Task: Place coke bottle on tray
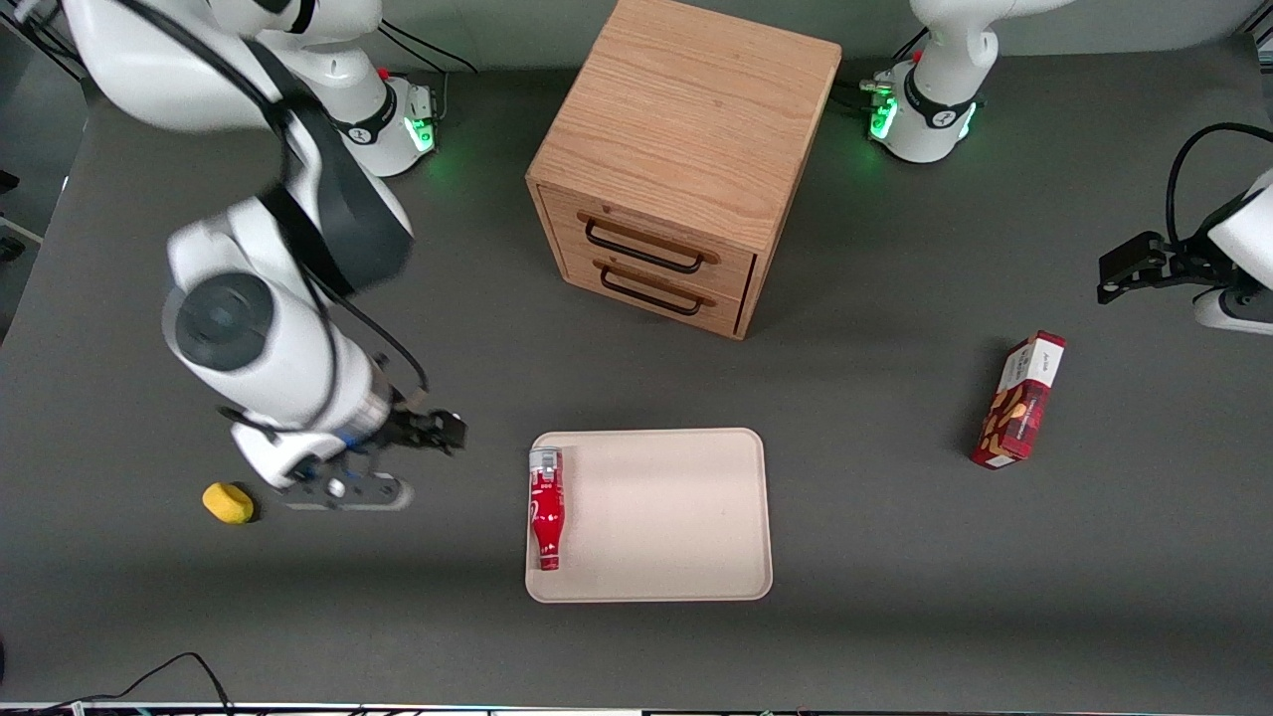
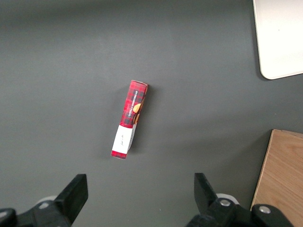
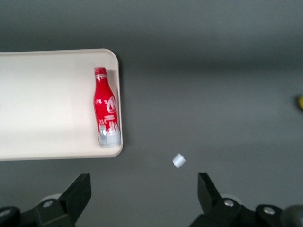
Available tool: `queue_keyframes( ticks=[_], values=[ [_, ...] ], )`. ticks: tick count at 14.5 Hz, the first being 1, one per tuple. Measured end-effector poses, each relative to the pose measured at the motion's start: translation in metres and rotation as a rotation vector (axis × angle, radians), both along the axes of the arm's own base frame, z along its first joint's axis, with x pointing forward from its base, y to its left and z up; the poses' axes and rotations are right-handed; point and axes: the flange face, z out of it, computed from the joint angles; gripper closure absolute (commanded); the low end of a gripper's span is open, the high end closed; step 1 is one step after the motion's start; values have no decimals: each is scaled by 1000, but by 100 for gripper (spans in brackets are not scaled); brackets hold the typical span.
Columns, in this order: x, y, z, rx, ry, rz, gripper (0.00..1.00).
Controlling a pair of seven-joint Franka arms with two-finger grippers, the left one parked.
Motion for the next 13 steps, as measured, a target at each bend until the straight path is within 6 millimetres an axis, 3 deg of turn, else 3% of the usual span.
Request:
queue_keyframes(
  ticks=[5, 7, 10, 13],
  values=[
    [-66, -97, 126, -11, 79, -109, 0],
    [-94, -140, 162, 15, 84, -149, 0],
    [-133, -184, 172, 29, 104, -199, 0],
    [-158, -191, 148, 24, 100, -215, 0]
  ],
)
